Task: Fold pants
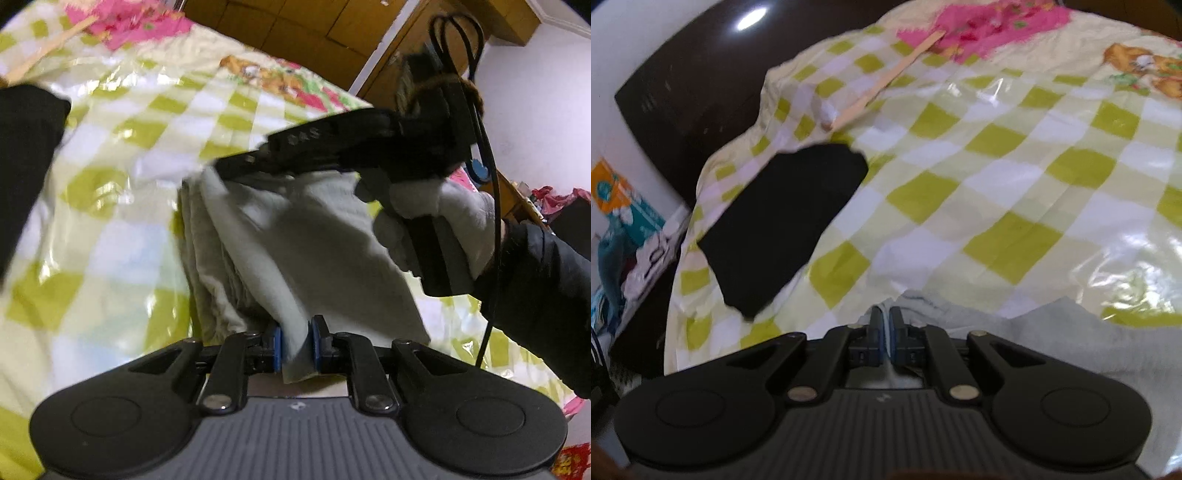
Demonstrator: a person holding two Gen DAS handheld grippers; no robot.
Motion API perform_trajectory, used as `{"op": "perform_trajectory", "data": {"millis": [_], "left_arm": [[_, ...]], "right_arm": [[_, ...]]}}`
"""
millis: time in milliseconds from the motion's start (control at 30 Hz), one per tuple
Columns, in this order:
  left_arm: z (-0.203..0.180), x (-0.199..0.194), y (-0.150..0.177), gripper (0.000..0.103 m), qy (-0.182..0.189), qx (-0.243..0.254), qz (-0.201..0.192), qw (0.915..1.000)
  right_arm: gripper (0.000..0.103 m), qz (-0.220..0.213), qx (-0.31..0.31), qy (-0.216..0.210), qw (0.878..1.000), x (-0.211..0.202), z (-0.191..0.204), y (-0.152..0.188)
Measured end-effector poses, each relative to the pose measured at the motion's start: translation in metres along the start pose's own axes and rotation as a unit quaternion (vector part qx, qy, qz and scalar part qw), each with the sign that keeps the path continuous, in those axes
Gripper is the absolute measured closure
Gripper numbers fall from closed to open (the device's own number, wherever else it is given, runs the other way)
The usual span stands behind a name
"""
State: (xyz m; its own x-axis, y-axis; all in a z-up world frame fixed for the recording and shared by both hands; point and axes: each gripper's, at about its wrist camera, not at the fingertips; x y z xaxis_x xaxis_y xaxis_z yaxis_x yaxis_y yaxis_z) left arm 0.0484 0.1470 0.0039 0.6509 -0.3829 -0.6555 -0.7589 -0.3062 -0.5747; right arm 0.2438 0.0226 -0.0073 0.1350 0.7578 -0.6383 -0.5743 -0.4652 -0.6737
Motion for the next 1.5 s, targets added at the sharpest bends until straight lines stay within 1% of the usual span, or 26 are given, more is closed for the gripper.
{"op": "perform_trajectory", "data": {"millis": [133, 267, 367, 467, 533, 567, 700, 767, 833, 900, 967, 1033, 1100, 1167, 1200, 1267, 1333, 1367, 1500], "left_arm": [[0.001, -0.007, -0.011, 0.074, -0.001, 0.002, -0.026, 0.9997], [0.007, -0.007, -0.010, 0.074, -0.014, -0.003, -0.031, 0.9994], [0.015, -0.001, -0.004, 0.074, -0.028, -0.014, -0.021, 0.9993], [0.025, 0.004, 0.002, 0.074, -0.037, -0.025, -0.013, 0.9989], [0.025, 0.007, 0.004, 0.074, -0.046, -0.019, -0.011, 0.9987], [0.024, 0.007, 0.005, 0.074, -0.050, -0.015, -0.012, 0.9986], [0.020, 0.003, 0.007, 0.071, -0.053, -0.020, -0.013, 0.9983], [0.018, -0.001, 0.007, 0.069, -0.057, -0.019, -0.012, 0.9981], [0.016, -0.008, 0.005, 0.067, -0.060, -0.017, -0.018, 0.9979], [0.014, -0.015, 0.004, 0.066, -0.070, -0.013, -0.024, 0.9971], [0.013, -0.023, 0.003, 0.065, -0.081, -0.014, -0.033, 0.9961], [0.009, -0.031, 0.000, 0.065, -0.091, -0.009, -0.044, 0.9948], [0.001, -0.038, -0.005, 0.064, -0.098, 0.012, -0.063, 0.9931], [-0.008, -0.039, -0.012, 0.059, -0.099, 0.035, -0.081, 0.9912], [-0.012, -0.037, -0.015, 0.057, -0.094, 0.042, -0.085, 0.9910], [-0.016, -0.025, -0.026, 0.056, -0.079, 0.052, -0.081, 0.9922], [-0.024, -0.009, -0.033, 0.056, -0.071, 0.076, -0.080, 0.9914], [-0.027, -0.003, -0.036, 0.056, -0.070, 0.085, -0.080, 0.9907], [-0.031, 0.021, -0.057, 0.056, -0.057, 0.097, -0.085, 0.9900]], "right_arm": [[0.099, -0.037, 0.030, 0.026, 0.999, -0.027, -0.015, -0.006], [0.099, -0.055, 0.041, 0.028, 0.997, -0.026, -0.015, -0.013], [0.099, -0.052, 0.035, 0.023, 0.998, -0.012, -0.008, -0.015], [0.098, -0.031, 0.008, 0.047, 0.998, 0.012, 0.002, -0.009], [0.097, -0.022, 0.004, 0.050, 0.998, 0.027, 0.004, -0.002], [0.094, -0.022, 0.002, 0.053, 0.998, 0.031, 0.004, 0.001], [0.091, -0.025, 0.025, 0.048, 0.998, 0.039, 0.001, 0.001], [0.086, -0.029, 0.028, 0.044, 0.998, 0.037, 0.001, -0.003], [0.082, -0.038, 0.029, 0.044, 0.998, 0.029, 0.004, -0.008], [0.078, -0.058, 0.030, 0.039, 0.997, 0.016, 0.007, -0.012], [0.069, -0.082, 0.027, 0.036, 0.996, -0.002, 0.011, -0.019], [0.066, -0.100, 0.022, 0.035, 0.994, -0.019, 0.015, -0.025], [0.065, -0.108, 0.016, 0.034, 0.993, -0.034, 0.020, -0.028], [0.064, -0.113, 0.003, 0.052, 0.992, -0.052, 0.025, -0.023], [0.064, -0.116, 0.001, 0.061, 0.991, -0.061, 0.026, -0.019], [0.063, -0.126, 0.013, 0.071, 0.989, -0.075, 0.023, -0.012], [0.060, -0.136, 0.029, 0.074, 0.988, -0.084, 0.016, -0.007], [0.060, -0.132, 0.034, 0.073, 0.988, -0.085, 0.013, -0.007], [0.060, -0.121, 0.033, 0.097, 0.987, -0.085, 0.004, -0.002]]}}
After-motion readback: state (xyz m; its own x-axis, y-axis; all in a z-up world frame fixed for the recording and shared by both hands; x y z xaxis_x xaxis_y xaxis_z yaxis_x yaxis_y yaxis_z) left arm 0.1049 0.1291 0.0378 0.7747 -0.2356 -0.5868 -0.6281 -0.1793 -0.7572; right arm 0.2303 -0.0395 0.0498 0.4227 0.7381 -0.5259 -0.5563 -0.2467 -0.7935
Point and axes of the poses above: each gripper's, at about its wrist camera, not at the fingertips, and x roughly the way its jaws point, z to its left, y to its underside, and after that the axes turned 5 degrees about -x, right-handed
